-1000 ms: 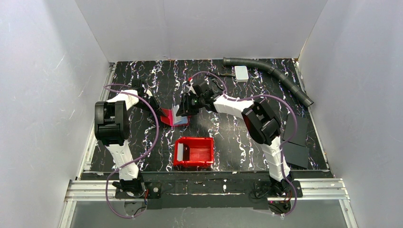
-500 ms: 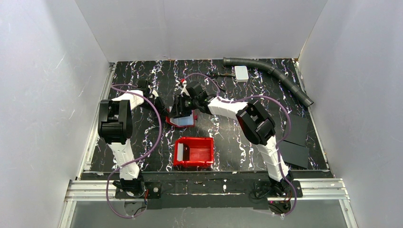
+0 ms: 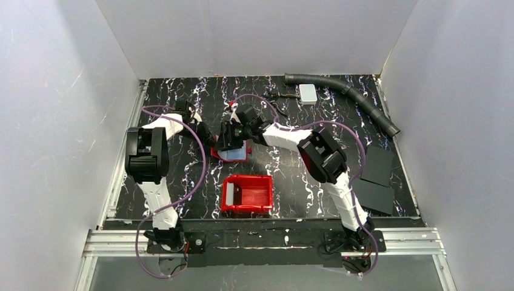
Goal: Put the credit cards into the card holder
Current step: Open the card holder at the center of the board.
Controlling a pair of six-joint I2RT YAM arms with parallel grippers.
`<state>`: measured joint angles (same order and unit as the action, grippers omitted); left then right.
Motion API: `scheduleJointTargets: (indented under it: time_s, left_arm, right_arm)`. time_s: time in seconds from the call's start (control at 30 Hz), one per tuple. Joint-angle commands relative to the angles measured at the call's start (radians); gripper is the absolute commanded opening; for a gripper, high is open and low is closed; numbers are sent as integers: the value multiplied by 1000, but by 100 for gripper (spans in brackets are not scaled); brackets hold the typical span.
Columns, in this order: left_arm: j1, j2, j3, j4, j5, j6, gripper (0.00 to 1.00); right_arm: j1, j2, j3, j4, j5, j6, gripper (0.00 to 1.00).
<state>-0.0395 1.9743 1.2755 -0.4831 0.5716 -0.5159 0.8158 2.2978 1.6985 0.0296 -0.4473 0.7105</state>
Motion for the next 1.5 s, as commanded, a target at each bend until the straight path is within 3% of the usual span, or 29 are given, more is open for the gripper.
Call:
scheduleJointTargets:
  time_s: [0.0, 0.37, 0.57, 0.77, 0.87, 1.1, 1.2, 1.33, 1.4, 1.47]
  left_arm:
    - [16, -1, 35, -38, -13, 27, 13]
    - [18, -16, 49, -43, -36, 41, 8]
    - [18, -7, 42, -28, -4, 24, 7]
    - [18, -12, 37, -19, 2, 19, 7]
    - [18, -9, 35, -16, 5, 17, 7]
    - [17, -9, 31, -7, 13, 11, 7]
    - [17, -5, 31, -3, 22, 7, 7]
    - [18, -7, 27, 3, 29, 4, 7]
    - [17, -8, 25, 5, 30, 1, 7]
    - [17, -8, 24, 8, 34, -1, 7]
  right_arm:
    - [1, 4, 57, -11, 2, -37, 55]
    - [-69, -129, 13, -267, 159, -223, 61]
    - [-79, -168, 50, -471, 392, -359, 63]
    - [-78, -166, 46, -510, 455, -389, 63]
    - [-78, -150, 46, -501, 393, -361, 59]
    - [-78, -157, 7, -442, 344, -305, 39]
    - [-74, -160, -9, -434, 334, -289, 47]
    - [-74, -168, -37, -434, 366, -289, 47]
    - [-73, -171, -47, -430, 368, -289, 43]
    - [-73, -180, -54, -423, 379, -289, 30]
